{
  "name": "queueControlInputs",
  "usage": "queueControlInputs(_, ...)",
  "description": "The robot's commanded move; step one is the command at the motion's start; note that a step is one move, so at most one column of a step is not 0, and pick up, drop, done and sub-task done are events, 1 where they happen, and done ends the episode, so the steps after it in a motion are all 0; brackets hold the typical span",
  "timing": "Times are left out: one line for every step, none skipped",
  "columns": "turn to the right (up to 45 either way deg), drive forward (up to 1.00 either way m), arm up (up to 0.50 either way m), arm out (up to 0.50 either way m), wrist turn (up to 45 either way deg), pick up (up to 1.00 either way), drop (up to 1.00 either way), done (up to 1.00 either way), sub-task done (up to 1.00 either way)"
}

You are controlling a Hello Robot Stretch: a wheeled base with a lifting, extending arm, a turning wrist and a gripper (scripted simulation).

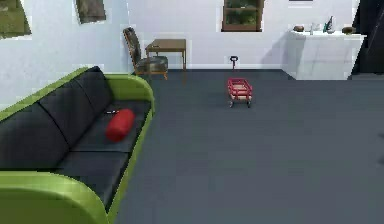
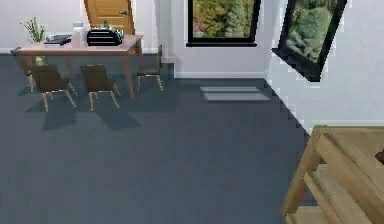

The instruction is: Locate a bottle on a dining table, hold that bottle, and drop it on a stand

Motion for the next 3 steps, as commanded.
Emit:
queueControlInputs(45.0,0.0,0.0,0.0,0.0,0.0,0.0,0.0,0.0)
queueControlInputs(36.0,0.0,0.0,0.0,0.0,0.0,0.0,0.0,0.0)
queueControlInputs(0.0,1.0,0.0,0.0,0.0,0.0,0.0,0.0,0.0)
